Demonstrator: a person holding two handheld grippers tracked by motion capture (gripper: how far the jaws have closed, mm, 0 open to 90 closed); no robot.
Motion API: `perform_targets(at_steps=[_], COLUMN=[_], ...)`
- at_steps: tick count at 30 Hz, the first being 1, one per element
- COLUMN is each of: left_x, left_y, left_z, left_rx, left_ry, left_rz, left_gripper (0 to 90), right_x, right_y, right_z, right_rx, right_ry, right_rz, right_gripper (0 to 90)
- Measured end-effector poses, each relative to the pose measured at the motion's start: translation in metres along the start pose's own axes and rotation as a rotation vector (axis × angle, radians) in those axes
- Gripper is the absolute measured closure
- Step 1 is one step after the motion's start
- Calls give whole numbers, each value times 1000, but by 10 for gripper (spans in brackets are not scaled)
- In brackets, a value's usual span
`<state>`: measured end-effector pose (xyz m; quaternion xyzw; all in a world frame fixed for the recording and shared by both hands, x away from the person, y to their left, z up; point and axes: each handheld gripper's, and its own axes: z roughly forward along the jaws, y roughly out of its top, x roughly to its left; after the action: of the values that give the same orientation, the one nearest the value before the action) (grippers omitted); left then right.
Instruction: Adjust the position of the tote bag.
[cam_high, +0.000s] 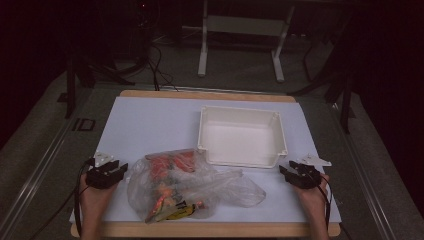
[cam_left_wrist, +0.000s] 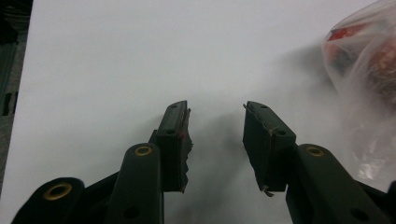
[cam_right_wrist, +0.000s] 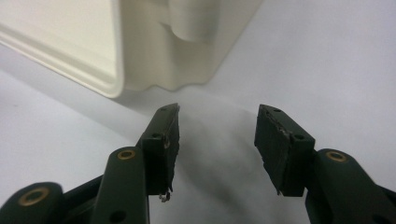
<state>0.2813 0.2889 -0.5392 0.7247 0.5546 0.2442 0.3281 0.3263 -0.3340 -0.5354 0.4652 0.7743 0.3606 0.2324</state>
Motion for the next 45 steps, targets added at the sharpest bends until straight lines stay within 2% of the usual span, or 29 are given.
perform_targets(at_steps=[2,7,16,21,25,29,32,35,45], left_x=[0,4,1,-1,-7,-15,-21,-28,-57], left_y=[-1,1,8,14,23,34,40,44,54], left_z=[-3,-14,-27,-42,-55,-68,-75,-78,-82], left_rx=[-7,-46,-61,-93,-107,-139,-146,-150,-142], left_ry=[5,-16,-27,-47,-63,-94,-128,-169,-255], left_rz=[-1,-31,-24,-20,17,51,72,92,177], left_gripper=[607,601,593,594,594,590,581,578,559], right_x=[0,3,4,6,7,7,7,7,7], right_y=[0,-1,-2,-2,-2,-2,-2,-2,-2], right_z=[-1,-3,-2,-1,-1,-1,-1,-1,-1], right_rx=[-13,-25,-29,-18,-14,-16,-16,-14,-12], right_ry=[5,1,20,15,11,12,12,11,12], right_rz=[-3,-30,-47,-63,-72,-70,-71,-72,-74], right_gripper=[494,505,496,496,496,494,494,493,491])
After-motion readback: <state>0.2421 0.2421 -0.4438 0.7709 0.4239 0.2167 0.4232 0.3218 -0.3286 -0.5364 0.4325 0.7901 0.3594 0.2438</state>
